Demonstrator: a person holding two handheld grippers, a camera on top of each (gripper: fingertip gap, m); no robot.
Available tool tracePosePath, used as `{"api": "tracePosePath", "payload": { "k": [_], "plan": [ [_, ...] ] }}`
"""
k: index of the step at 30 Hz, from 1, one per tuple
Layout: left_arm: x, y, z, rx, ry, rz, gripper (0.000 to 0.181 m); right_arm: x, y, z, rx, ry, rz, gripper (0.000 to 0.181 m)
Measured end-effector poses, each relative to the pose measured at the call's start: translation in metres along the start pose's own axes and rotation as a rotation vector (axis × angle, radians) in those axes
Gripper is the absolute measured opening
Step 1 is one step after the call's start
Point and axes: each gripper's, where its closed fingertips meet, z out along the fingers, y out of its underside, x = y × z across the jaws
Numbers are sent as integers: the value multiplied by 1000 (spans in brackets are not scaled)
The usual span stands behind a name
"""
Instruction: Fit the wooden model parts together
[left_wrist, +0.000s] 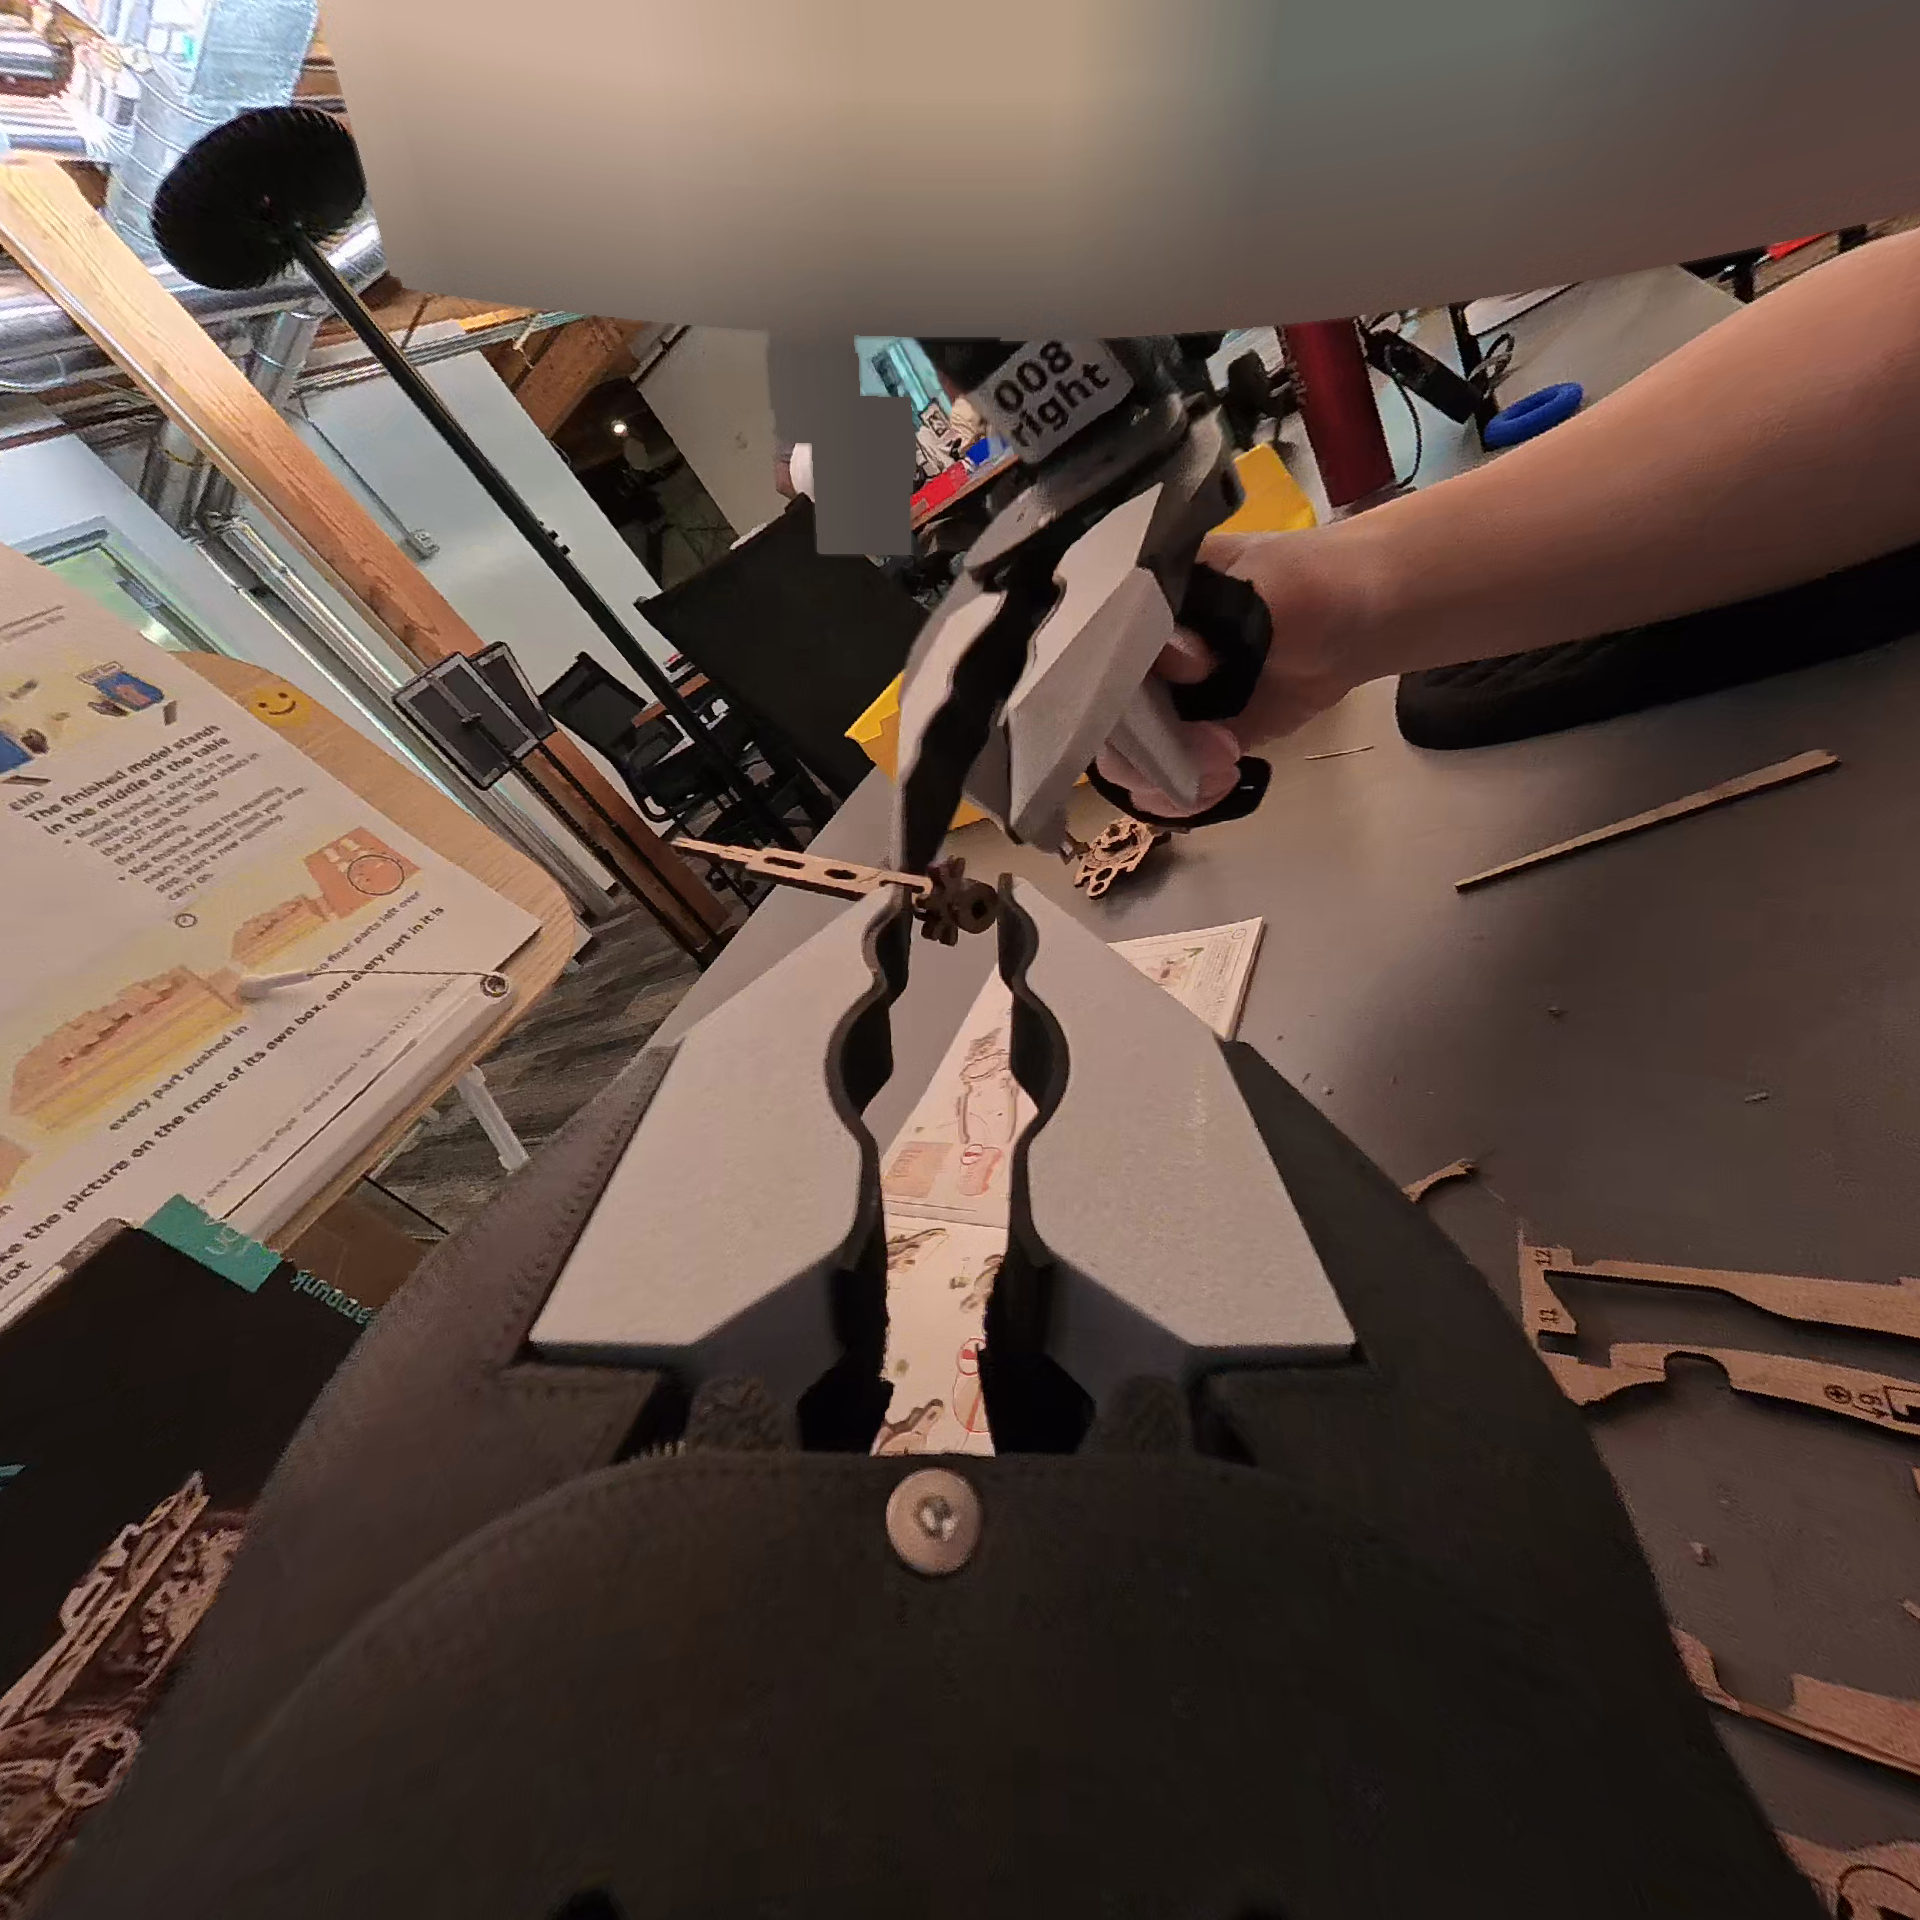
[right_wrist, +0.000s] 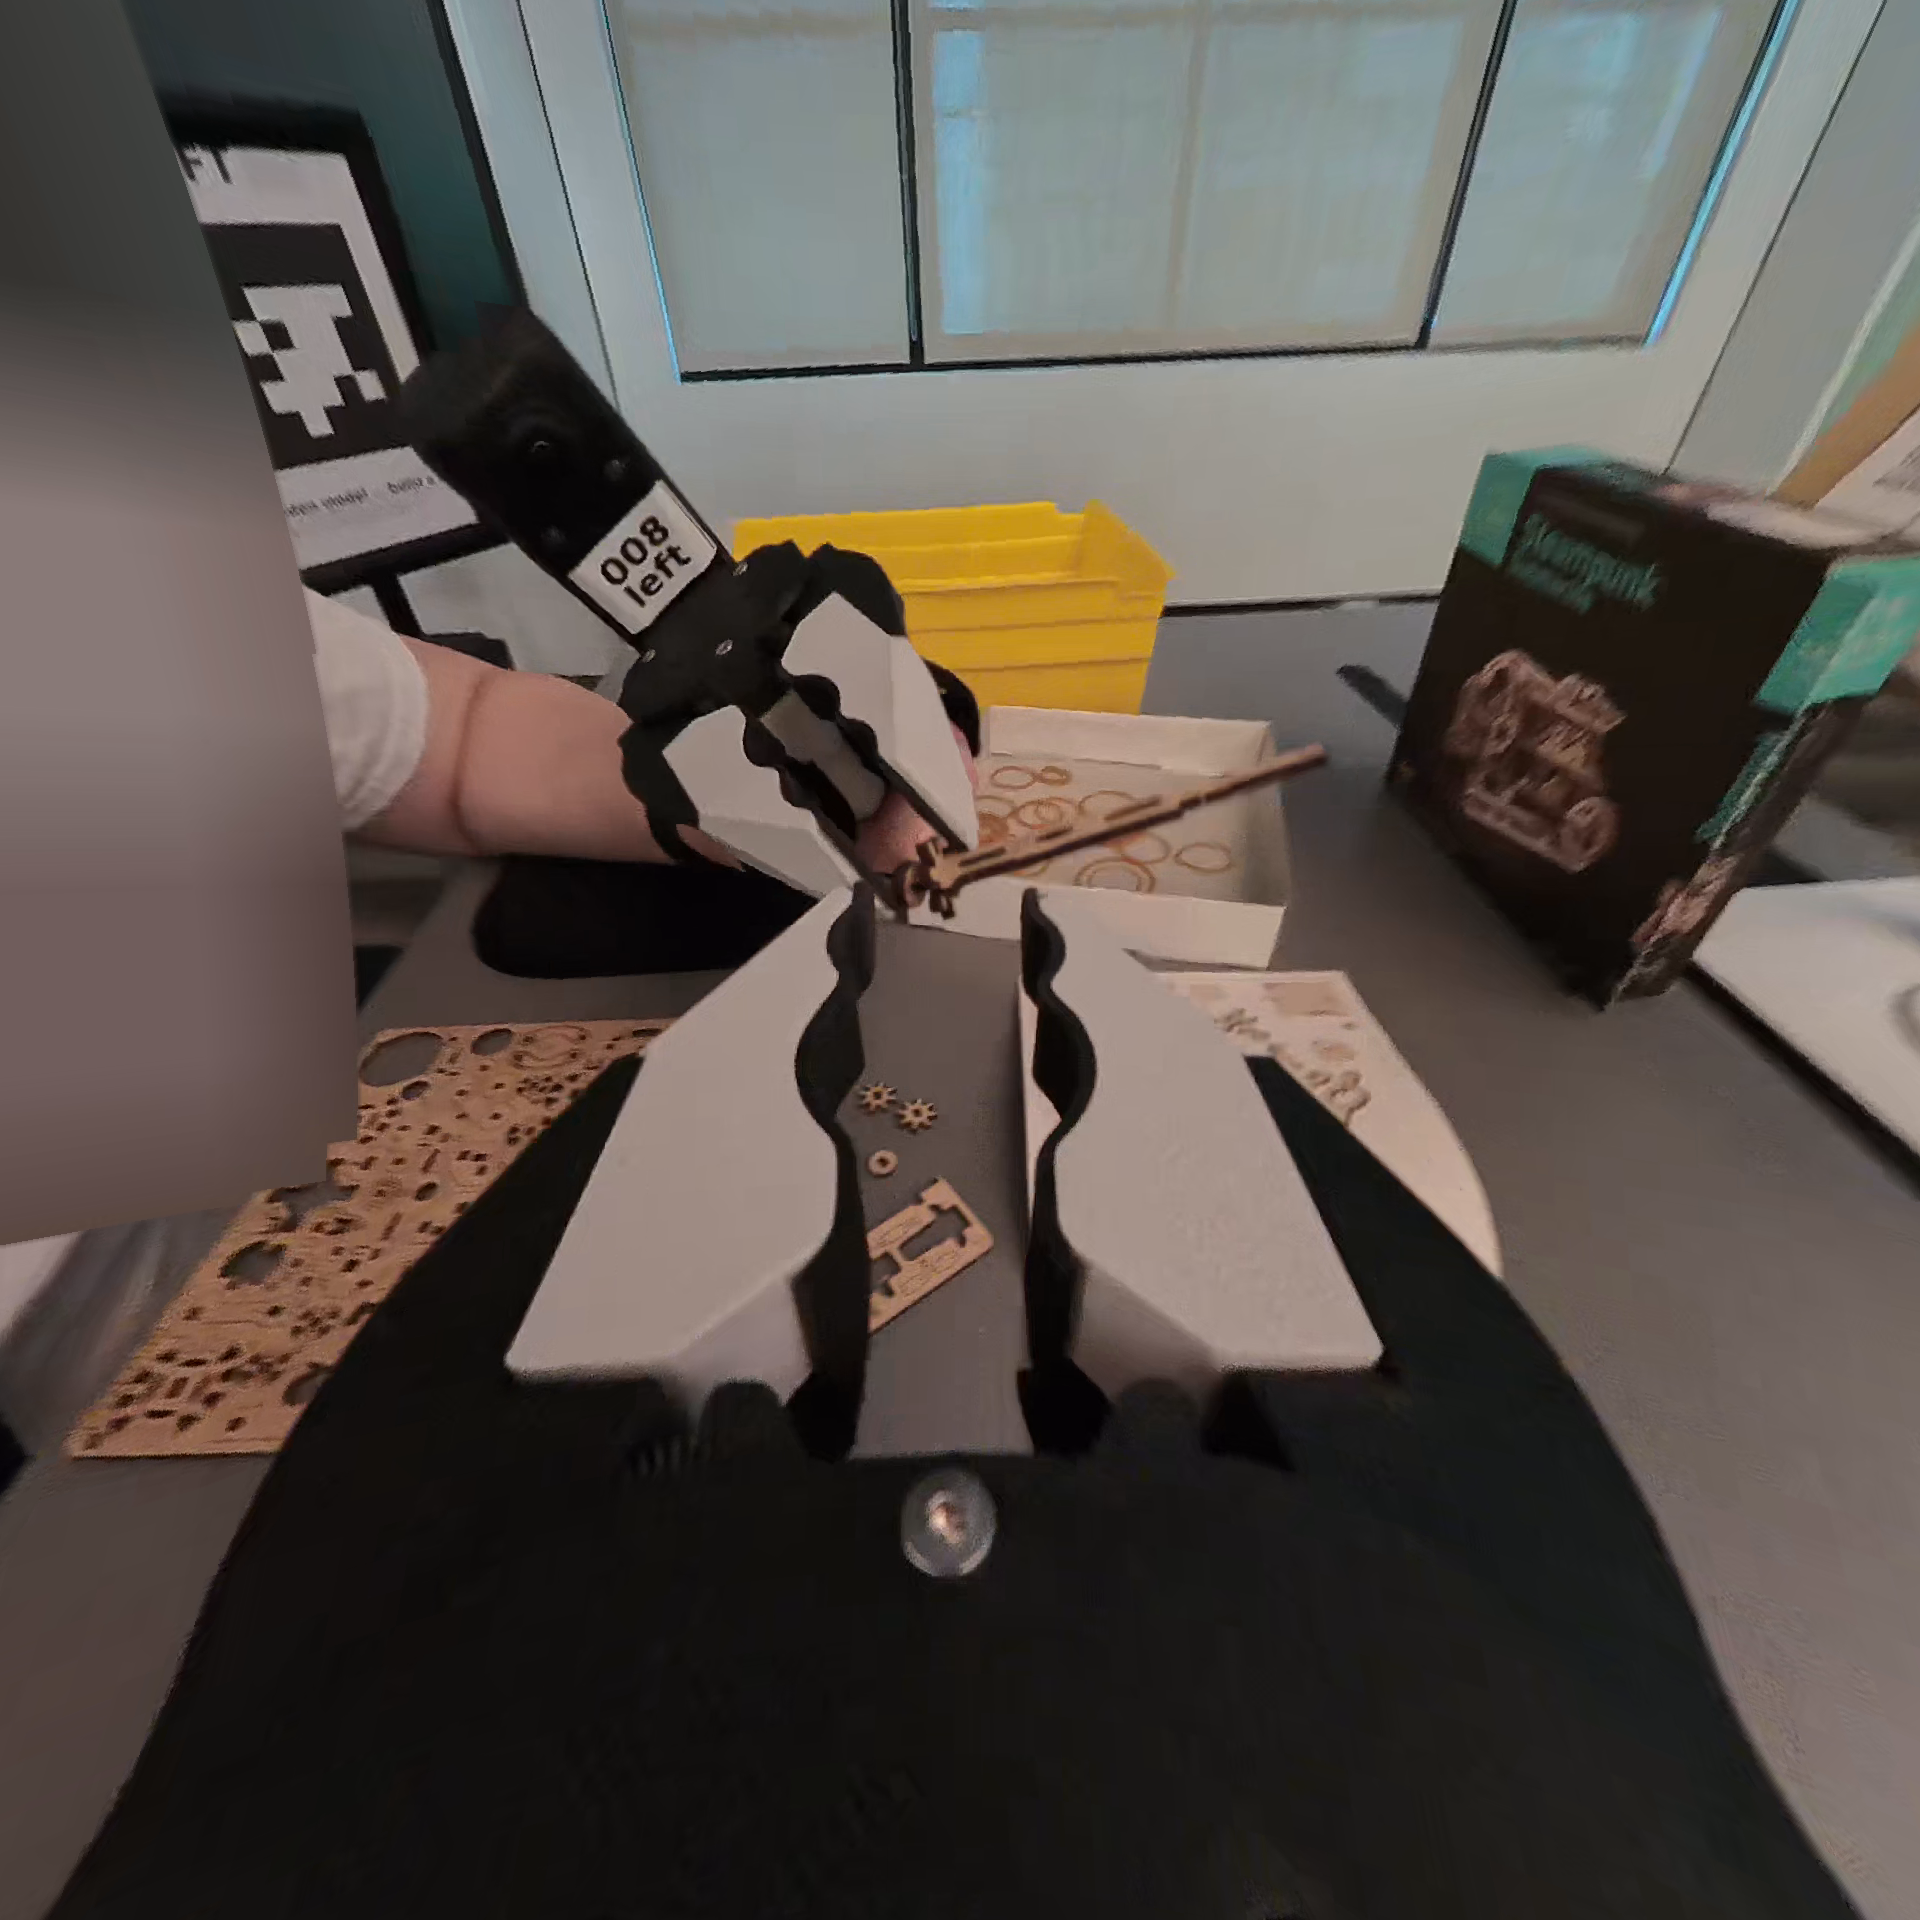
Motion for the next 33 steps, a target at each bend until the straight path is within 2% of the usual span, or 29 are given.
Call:
{"api": "tracePosePath", "payload": {
  "k": [4, 8, 10, 19, 33],
  "plan": [
    [0, 1, 0, -9, -10, 24, 14, -2, 7, 3, -26, -57, 110, 26],
    [2, 3, 2, -17, 3, 15, 14, -3, 7, 3, -29, -11, -46, 25],
    [3, 3, 3, -21, 11, 5, 14, -5, 6, 3, -27, -20, -49, 24],
    [6, 7, 5, -45, 13, 30, 14, -4, 11, 7, -19, -107, 231, 23],
    [7, 10, 6, -69, 16, 34, 14, -3, 15, 10, -31, -133, 351, 17]
  ]
}}
